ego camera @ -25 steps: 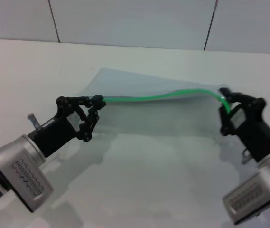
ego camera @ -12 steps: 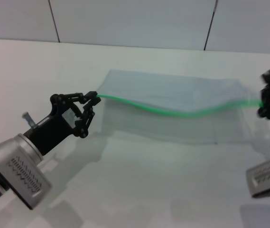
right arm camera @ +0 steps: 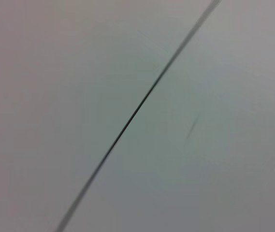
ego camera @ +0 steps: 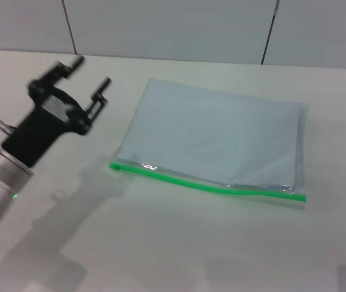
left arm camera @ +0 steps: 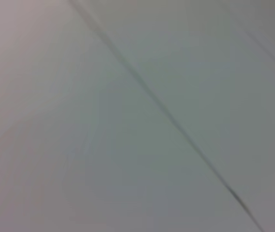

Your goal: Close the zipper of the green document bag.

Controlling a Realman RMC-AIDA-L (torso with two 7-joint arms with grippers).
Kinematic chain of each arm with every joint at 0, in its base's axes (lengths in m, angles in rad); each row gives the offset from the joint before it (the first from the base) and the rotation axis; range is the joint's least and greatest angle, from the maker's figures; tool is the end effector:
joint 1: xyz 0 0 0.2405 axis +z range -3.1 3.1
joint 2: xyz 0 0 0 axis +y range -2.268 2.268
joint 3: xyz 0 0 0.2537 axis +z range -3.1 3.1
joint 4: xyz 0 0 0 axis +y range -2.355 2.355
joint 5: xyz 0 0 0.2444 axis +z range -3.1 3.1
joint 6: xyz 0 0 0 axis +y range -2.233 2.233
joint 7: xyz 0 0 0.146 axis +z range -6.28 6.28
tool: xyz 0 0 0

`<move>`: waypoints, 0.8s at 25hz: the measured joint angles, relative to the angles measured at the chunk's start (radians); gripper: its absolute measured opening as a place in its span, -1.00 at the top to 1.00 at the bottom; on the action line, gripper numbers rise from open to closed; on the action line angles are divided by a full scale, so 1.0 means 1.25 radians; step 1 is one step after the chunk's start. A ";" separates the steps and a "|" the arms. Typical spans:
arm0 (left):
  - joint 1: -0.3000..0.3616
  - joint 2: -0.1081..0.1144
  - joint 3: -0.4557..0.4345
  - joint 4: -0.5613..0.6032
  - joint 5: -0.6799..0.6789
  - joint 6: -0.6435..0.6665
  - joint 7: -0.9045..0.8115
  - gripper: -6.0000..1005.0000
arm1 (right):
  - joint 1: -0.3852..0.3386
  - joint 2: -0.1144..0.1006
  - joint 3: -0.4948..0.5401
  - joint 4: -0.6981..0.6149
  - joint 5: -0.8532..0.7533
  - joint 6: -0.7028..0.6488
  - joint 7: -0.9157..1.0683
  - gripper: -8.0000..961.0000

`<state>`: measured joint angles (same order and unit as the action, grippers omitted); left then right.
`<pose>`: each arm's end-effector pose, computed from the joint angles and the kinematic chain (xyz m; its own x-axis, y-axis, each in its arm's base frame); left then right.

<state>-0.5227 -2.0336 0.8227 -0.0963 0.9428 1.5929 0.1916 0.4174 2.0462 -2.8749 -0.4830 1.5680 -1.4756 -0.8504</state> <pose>-0.3092 0.3235 -0.0232 0.8213 -0.4598 0.3378 0.1908 -0.3367 -0.9221 0.2897 0.3165 -0.0494 0.9576 0.2567 -0.1308 -0.1653 0.1179 -0.9792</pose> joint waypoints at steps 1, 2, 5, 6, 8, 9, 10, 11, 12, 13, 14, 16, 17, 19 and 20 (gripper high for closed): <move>0.000 0.000 -0.011 0.000 -0.010 0.006 -0.031 0.21 | 0.000 -0.001 0.000 0.000 -0.008 -0.007 0.055 0.19; 0.000 0.000 -0.025 0.000 -0.021 0.010 -0.065 0.12 | 0.000 -0.002 -0.001 0.001 -0.018 -0.011 0.106 0.10; 0.000 0.001 -0.065 0.001 -0.039 0.015 -0.162 -0.08 | 0.006 -0.005 -0.001 0.015 -0.048 -0.011 0.275 -0.13; 0.000 0.002 -0.076 0.002 -0.041 0.017 -0.199 -0.13 | 0.010 -0.005 -0.001 0.021 -0.048 -0.009 0.326 -0.20; 0.000 0.003 -0.084 0.003 -0.045 0.023 -0.255 -0.23 | 0.019 -0.005 -0.001 0.034 -0.050 -0.006 0.449 -0.34; 0.001 0.004 -0.086 0.004 -0.047 0.028 -0.276 -0.28 | 0.022 -0.005 -0.001 0.040 -0.055 -0.005 0.499 -0.35; 0.002 0.005 -0.088 0.004 -0.049 0.033 -0.295 -0.33 | 0.026 -0.005 -0.001 0.047 -0.063 -0.005 0.544 -0.36; 0.004 0.005 -0.090 0.005 -0.050 0.038 -0.308 -0.38 | 0.028 -0.005 -0.001 0.052 -0.075 -0.005 0.574 -0.37; 0.008 0.006 -0.092 0.007 -0.051 0.045 -0.320 -0.38 | 0.031 -0.005 -0.001 0.057 -0.088 -0.005 0.595 -0.38; 0.011 0.006 -0.093 0.009 -0.051 0.050 -0.323 -0.38 | 0.034 -0.005 -0.001 0.060 -0.099 -0.005 0.606 -0.40; 0.014 0.006 -0.093 0.010 -0.051 0.053 -0.325 -0.38 | 0.036 -0.005 -0.001 0.061 -0.108 -0.005 0.609 -0.41; 0.017 0.005 -0.093 0.012 -0.051 0.056 -0.327 -0.38 | 0.040 -0.005 -0.001 0.060 -0.113 -0.005 0.612 -0.43; 0.017 0.005 -0.093 0.012 -0.051 0.056 -0.327 -0.38 | 0.041 -0.005 -0.001 0.060 -0.115 -0.005 0.613 -0.44; 0.017 0.004 -0.093 0.012 -0.051 0.057 -0.327 -0.38 | 0.045 -0.005 -0.001 0.058 -0.124 -0.005 0.615 -0.44; 0.016 0.004 -0.093 0.012 -0.051 0.057 -0.327 -0.38 | 0.046 -0.005 -0.001 0.058 -0.131 -0.005 0.616 -0.43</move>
<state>-0.5021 -2.0284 0.7058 -0.0813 0.8788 1.6642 -0.2174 0.4749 2.0402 -2.8762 -0.4102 1.4037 -1.4813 -0.0805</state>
